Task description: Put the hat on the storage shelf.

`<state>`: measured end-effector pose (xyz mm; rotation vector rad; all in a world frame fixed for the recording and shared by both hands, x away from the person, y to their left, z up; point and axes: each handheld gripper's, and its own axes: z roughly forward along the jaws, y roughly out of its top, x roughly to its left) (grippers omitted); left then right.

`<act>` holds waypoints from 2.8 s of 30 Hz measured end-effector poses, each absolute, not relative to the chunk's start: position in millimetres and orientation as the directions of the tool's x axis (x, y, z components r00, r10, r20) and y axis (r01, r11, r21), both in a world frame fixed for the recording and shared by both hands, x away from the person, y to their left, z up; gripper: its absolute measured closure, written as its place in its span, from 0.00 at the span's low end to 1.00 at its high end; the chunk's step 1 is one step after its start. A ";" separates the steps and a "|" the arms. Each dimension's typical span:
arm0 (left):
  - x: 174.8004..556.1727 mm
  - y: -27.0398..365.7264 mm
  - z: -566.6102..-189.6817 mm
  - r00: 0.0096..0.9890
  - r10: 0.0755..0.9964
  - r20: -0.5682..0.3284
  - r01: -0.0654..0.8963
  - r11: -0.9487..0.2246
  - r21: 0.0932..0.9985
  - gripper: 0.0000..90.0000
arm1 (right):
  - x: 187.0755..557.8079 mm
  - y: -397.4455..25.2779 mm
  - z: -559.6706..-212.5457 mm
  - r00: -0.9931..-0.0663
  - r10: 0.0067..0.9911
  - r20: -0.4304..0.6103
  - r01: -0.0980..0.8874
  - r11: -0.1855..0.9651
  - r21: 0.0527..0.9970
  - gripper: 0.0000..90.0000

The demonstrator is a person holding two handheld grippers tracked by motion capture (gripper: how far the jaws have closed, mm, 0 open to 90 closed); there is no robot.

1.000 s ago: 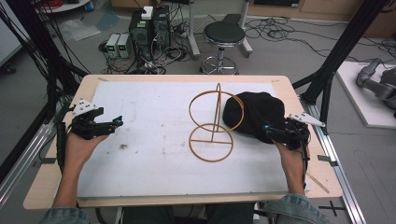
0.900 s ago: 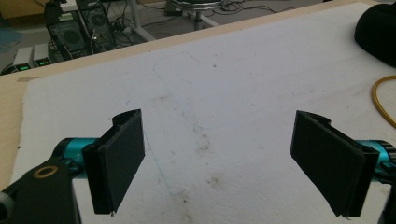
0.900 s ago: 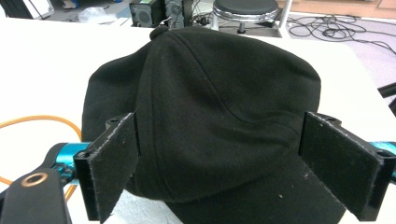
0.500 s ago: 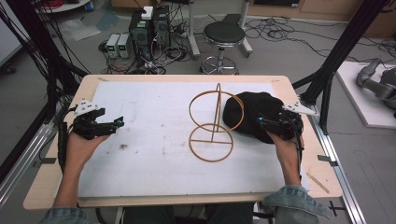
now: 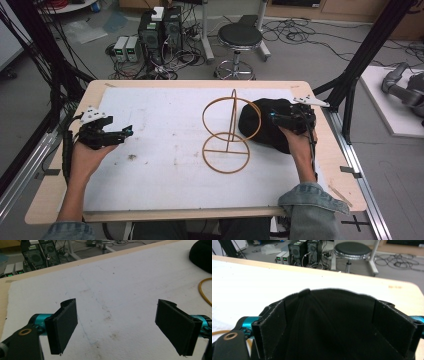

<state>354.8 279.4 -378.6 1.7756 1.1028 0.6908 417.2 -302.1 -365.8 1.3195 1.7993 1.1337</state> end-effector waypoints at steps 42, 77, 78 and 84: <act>355.0 280.9 -379.4 0.445 0.896 -0.016 0.401 -0.183 0.898 0.20 | 471.8 -277.8 -382.5 -0.401 0.913 -0.076 0.557 0.309 0.770 0.34; 353.4 284.9 -375.1 0.425 0.905 -0.031 0.397 -0.155 0.905 0.21 | 448.3 -292.9 -344.3 -0.318 0.945 -0.078 0.464 0.227 0.856 0.90; 353.3 285.1 -374.8 0.424 0.905 -0.031 0.397 -0.155 0.905 0.21 | 447.6 -294.4 -341.1 -0.314 0.947 -0.071 0.460 0.217 0.861 0.90; 353.1 286.0 -374.1 0.423 0.905 -0.034 0.395 -0.150 0.906 0.21 | 444.3 -295.3 -317.1 -0.317 0.945 -0.084 0.411 0.217 0.885 0.90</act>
